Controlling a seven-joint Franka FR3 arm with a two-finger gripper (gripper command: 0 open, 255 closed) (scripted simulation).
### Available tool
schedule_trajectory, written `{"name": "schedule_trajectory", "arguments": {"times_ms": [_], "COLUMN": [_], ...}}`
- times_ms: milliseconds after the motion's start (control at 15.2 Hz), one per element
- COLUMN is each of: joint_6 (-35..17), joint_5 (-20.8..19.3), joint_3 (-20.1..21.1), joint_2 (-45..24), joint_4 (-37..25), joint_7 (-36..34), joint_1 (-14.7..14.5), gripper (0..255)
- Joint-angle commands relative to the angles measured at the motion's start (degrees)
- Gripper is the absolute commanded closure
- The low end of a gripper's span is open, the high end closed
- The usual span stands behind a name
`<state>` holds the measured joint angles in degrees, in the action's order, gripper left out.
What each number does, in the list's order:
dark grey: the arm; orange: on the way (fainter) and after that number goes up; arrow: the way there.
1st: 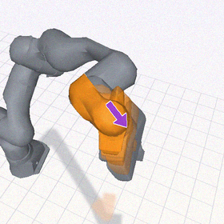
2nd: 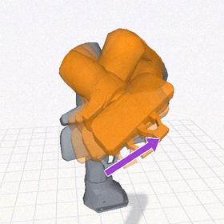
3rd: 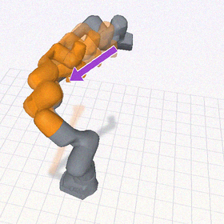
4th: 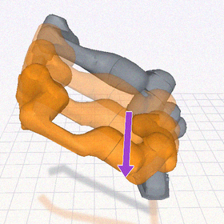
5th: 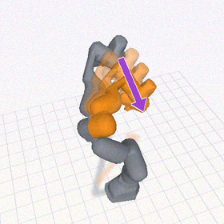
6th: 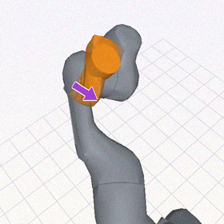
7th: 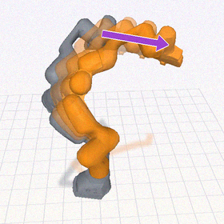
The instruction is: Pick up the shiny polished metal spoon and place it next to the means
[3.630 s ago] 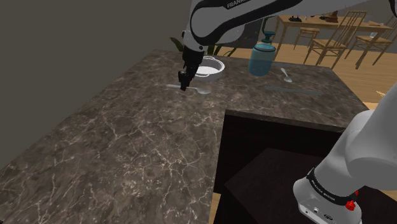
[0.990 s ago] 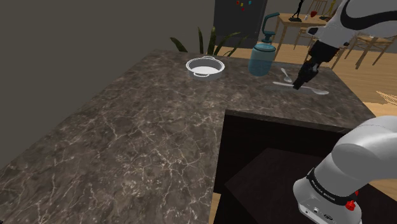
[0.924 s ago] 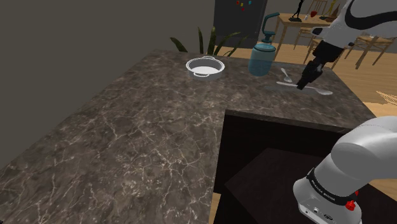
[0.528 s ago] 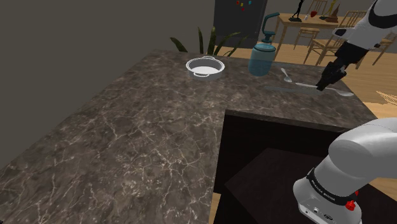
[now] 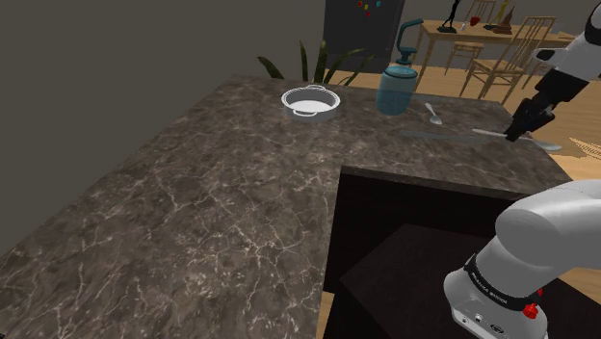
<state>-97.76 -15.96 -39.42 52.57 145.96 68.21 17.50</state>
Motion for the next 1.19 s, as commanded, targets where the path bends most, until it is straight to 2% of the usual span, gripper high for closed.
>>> {"name": "schedule_trajectory", "arguments": {"times_ms": [0,660,1122], "joint_6": [-1.21,-9.61,-9.61], "joint_5": [-0.72,-3.94,-3.94], "joint_3": [-0.84,-5.33,-5.33], "joint_2": [0.01,-1.74,-1.73], "joint_4": [1.22,7.89,7.89], "joint_7": [0.45,1.69,1.69], "joint_1": [0.35,1.02,1.02], "gripper": [255,255,255]}}
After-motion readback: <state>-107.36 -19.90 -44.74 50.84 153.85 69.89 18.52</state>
